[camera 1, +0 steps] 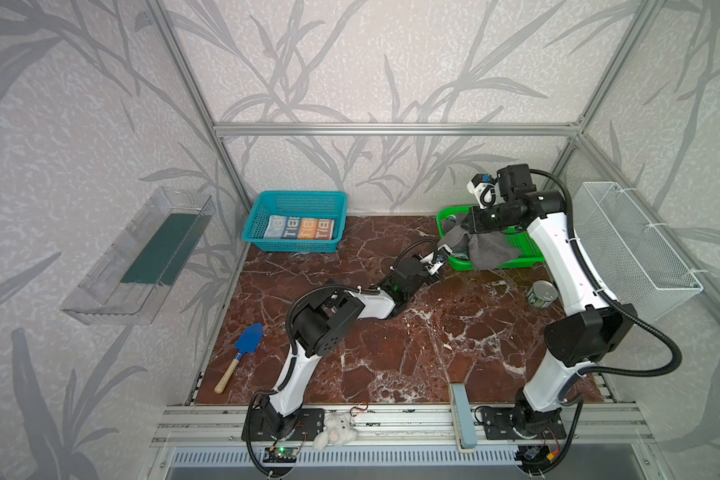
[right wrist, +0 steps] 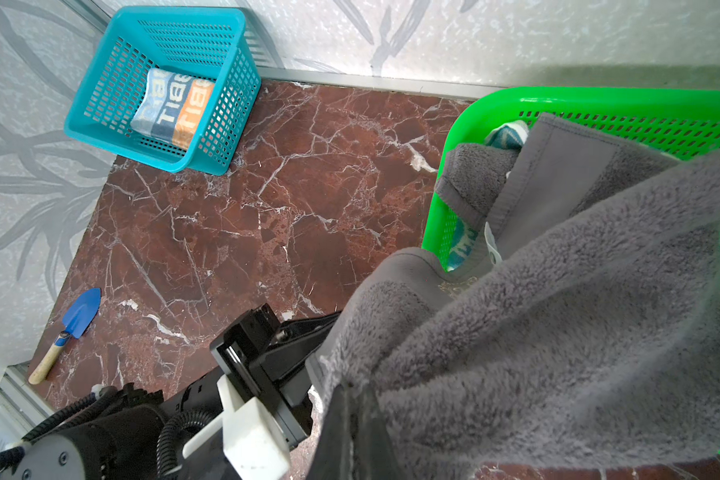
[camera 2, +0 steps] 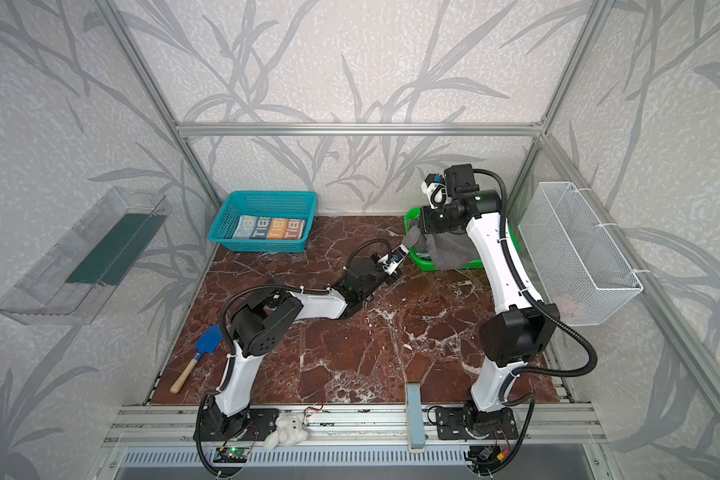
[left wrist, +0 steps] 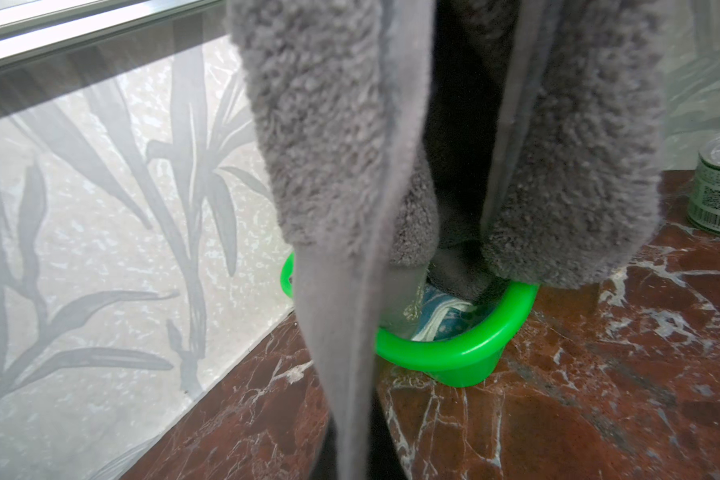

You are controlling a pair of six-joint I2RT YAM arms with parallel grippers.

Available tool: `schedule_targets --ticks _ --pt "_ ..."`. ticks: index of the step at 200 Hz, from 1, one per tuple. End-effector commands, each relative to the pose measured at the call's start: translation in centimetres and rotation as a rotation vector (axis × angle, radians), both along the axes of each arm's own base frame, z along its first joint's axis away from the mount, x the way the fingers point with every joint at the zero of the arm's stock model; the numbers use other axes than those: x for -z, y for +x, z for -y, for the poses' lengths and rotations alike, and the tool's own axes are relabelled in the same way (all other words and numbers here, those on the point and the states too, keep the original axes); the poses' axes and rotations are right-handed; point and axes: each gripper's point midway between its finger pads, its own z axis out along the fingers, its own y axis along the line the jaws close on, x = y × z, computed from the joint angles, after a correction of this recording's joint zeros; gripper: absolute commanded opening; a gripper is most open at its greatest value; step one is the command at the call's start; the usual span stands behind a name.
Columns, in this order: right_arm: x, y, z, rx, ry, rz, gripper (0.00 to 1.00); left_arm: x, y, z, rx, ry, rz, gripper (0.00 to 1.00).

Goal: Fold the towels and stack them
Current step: 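Carry the grey towel toward the left gripper while the left gripper reaches to it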

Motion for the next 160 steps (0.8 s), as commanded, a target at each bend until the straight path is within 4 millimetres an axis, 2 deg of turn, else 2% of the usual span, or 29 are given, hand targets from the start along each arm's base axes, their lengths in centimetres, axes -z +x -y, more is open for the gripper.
schedule_targets --ticks 1,29,35,72,95,116,119,138,160 --pt "-2.2 -1.5 0.3 -0.034 -0.012 0.056 0.00 -5.3 0.0 -1.2 -0.018 -0.013 0.134 0.00" --pt "-2.9 -1.7 -0.2 -0.085 -0.012 0.096 0.00 -10.1 -0.7 -4.1 -0.011 0.010 0.202 0.00" --pt "-4.3 -2.3 -0.3 -0.100 -0.003 0.137 0.00 -11.4 -1.0 -4.9 -0.007 0.013 0.218 0.00" --pt "-6.5 -2.9 -1.5 -0.169 0.055 0.200 0.00 -18.6 -3.9 -8.5 0.037 0.106 0.304 0.00" --pt "-8.0 -3.9 -3.9 -0.269 0.111 0.223 0.00 -23.6 -6.3 -11.0 0.044 0.110 0.358 0.00" --pt "-9.3 -5.5 -6.5 -0.370 0.077 0.269 0.00 -27.4 -8.5 -13.0 0.034 0.107 0.410 0.00" --pt "-8.5 -5.0 -7.0 -0.379 0.068 0.250 0.00 -28.0 -8.9 -13.3 0.034 0.103 0.419 0.00" --pt "-9.0 -5.5 -8.4 -0.419 0.069 0.246 0.00 -30.0 -10.8 -14.4 0.042 0.107 0.446 0.00" --pt "-9.5 -6.6 -9.8 -0.478 0.144 0.221 0.00 -31.0 -12.5 -15.9 0.032 0.103 0.450 0.00"
